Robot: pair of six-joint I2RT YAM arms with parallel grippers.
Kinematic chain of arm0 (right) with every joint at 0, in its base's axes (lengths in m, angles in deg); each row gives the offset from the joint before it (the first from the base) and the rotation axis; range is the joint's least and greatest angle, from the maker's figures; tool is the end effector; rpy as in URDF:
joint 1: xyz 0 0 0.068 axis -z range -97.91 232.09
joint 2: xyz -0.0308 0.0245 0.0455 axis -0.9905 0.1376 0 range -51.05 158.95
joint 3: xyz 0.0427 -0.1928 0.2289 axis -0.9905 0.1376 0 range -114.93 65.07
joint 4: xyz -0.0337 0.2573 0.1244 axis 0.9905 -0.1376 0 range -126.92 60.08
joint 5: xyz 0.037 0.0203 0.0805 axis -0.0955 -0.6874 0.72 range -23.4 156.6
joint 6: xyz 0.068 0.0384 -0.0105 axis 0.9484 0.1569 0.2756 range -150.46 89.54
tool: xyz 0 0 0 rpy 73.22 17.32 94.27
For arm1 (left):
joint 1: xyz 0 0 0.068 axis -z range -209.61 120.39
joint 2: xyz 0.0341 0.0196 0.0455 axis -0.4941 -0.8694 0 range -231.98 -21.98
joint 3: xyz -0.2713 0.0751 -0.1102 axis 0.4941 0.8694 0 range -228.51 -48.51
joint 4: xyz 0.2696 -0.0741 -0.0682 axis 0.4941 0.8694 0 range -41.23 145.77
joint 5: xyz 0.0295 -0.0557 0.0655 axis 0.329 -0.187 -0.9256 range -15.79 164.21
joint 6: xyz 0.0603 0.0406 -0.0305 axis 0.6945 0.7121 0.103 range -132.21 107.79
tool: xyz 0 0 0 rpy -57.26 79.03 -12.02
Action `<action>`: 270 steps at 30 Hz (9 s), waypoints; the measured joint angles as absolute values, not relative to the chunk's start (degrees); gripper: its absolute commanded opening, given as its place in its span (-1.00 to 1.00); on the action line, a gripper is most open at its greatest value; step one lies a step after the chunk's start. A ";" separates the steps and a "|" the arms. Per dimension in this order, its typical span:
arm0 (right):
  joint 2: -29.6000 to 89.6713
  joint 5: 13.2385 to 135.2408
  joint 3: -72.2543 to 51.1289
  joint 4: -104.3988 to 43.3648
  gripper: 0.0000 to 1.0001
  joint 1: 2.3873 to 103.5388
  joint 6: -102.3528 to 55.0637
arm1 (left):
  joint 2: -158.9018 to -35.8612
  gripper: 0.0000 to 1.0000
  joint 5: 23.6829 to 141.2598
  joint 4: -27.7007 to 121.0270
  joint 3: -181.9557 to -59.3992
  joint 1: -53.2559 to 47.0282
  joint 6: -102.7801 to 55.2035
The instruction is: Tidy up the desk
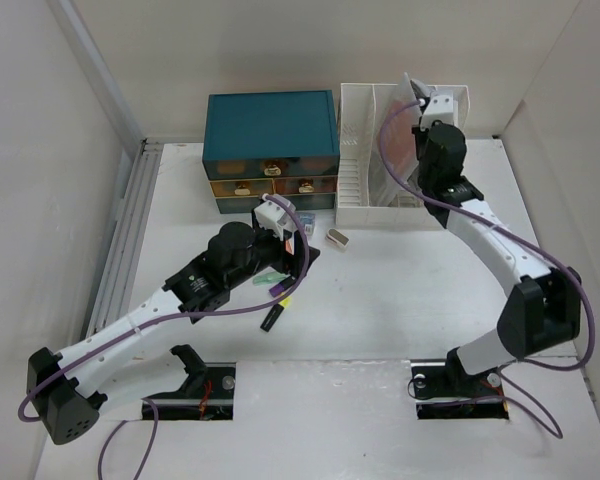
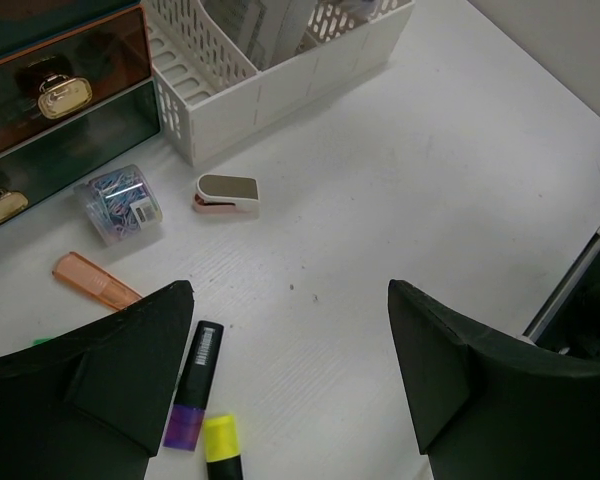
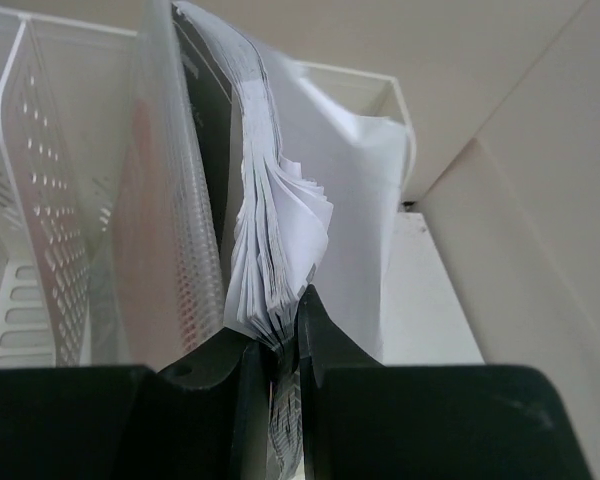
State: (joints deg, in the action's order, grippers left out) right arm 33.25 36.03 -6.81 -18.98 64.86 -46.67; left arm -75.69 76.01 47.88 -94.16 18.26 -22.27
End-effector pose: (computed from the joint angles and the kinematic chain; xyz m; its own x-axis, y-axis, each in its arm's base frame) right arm 0.3945 0.0863 0.4030 -0.0880 -0.2789 -0.9563 0.2145 0.9322 -0.2916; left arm 0.1761 -0.1978 0.3543 -0.2156 -0.0218 -0.9762 0.7359 0.6536 -0.1771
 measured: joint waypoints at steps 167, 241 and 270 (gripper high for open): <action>72.35 27.35 -23.29 -35.77 0.19 34.67 3.45 | -55.14 0.11 41.26 47.31 -87.10 2.51 -31.34; 23.67 91.85 -13.67 -44.97 -1.00 57.21 -40.42 | -92.58 0.43 61.92 34.75 -100.98 0.25 -34.80; 23.65 97.12 -12.64 -44.97 -1.00 62.80 -33.79 | -112.30 0.10 50.75 42.64 -116.56 0.28 -34.12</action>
State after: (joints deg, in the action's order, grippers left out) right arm 23.65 97.12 -12.64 -44.97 62.80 -33.79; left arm -112.30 50.75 42.64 -116.56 0.28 -34.12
